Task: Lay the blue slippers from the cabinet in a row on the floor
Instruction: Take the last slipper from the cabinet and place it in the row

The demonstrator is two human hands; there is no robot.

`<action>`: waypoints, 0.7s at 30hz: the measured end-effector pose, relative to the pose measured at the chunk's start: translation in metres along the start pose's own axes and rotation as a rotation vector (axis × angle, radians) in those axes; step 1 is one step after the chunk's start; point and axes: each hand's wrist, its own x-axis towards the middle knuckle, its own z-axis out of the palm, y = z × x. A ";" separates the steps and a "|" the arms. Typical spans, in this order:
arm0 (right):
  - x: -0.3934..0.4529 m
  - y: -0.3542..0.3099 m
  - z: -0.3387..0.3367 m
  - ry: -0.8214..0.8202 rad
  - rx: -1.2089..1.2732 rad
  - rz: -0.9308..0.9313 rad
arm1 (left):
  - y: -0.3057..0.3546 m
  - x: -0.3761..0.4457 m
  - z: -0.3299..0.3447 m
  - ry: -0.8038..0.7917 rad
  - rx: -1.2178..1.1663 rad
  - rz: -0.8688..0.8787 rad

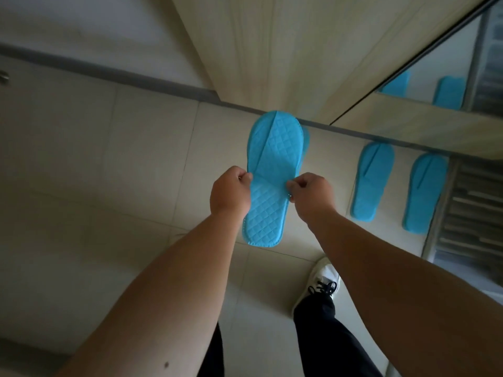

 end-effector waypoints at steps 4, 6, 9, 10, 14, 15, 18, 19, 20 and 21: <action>0.008 -0.024 0.042 0.066 0.000 0.027 | -0.026 0.040 -0.019 -0.035 0.041 0.086; 0.017 -0.035 0.067 0.102 0.019 0.041 | -0.041 0.064 -0.029 -0.053 0.070 0.134; 0.034 -0.048 0.106 0.118 0.033 0.056 | -0.067 0.101 -0.042 -0.070 0.125 0.193; 0.041 -0.049 0.119 0.120 0.037 0.056 | -0.076 0.115 -0.043 -0.069 0.132 0.204; 0.075 -0.043 0.160 0.105 -0.002 0.066 | -0.105 0.161 -0.029 -0.050 0.143 0.211; 0.085 -0.040 0.168 0.106 -0.015 0.076 | -0.110 0.170 -0.022 -0.055 0.150 0.212; 0.116 -0.027 0.186 0.117 -0.040 0.107 | -0.121 0.193 0.003 -0.079 0.161 0.220; 0.127 -0.023 0.191 0.119 -0.046 0.112 | -0.124 0.201 0.011 -0.079 0.161 0.216; 0.137 -0.019 0.195 0.120 -0.056 0.114 | -0.126 0.210 0.020 -0.075 0.162 0.207; 0.147 -0.016 0.198 0.120 -0.067 0.113 | -0.128 0.218 0.028 -0.071 0.166 0.198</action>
